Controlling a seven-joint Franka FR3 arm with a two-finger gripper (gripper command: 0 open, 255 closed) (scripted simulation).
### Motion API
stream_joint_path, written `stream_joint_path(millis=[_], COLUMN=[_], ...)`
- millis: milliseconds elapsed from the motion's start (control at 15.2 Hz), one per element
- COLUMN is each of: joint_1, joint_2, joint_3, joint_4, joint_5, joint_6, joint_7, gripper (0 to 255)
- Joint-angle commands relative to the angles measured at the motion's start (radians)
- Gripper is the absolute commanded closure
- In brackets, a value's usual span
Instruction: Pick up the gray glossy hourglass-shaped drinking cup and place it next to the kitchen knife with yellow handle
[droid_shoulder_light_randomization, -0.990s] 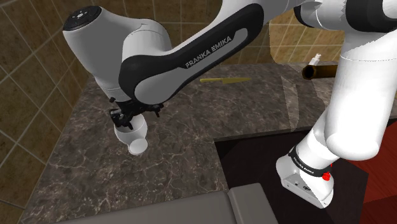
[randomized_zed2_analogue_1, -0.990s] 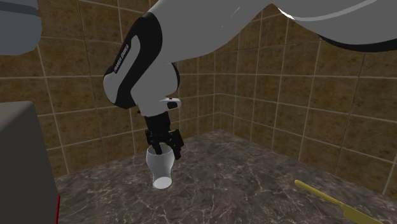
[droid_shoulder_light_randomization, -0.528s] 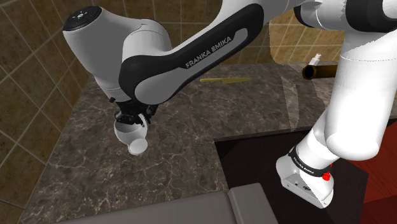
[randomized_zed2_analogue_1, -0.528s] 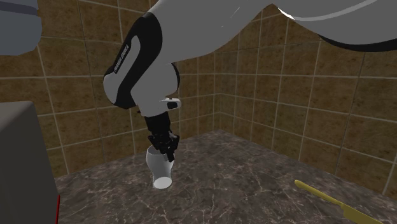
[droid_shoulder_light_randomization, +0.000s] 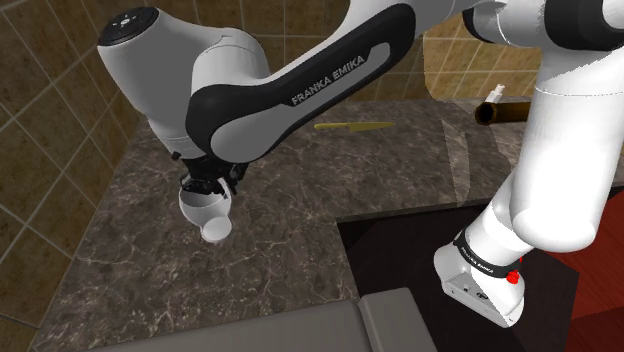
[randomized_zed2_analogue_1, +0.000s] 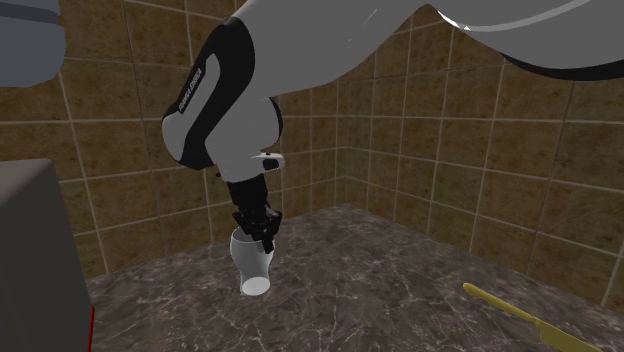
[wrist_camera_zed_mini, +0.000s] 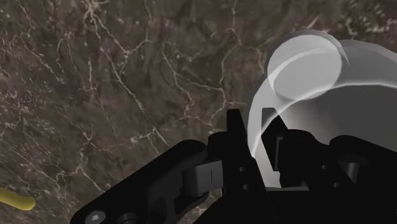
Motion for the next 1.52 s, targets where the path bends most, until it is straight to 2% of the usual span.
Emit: stream_joint_path(millis=[0, 1452], joint_1=[-0.002, 0.003], joint_2=[-0.009, -0.077], joint_3=[0.004, 0.033], joint_4=[0.009, 0.221], joint_5=[0.008, 0.074], joint_6=[-0.015, -0.266], joint_7=[-0.007, -0.09], gripper=[255, 255])
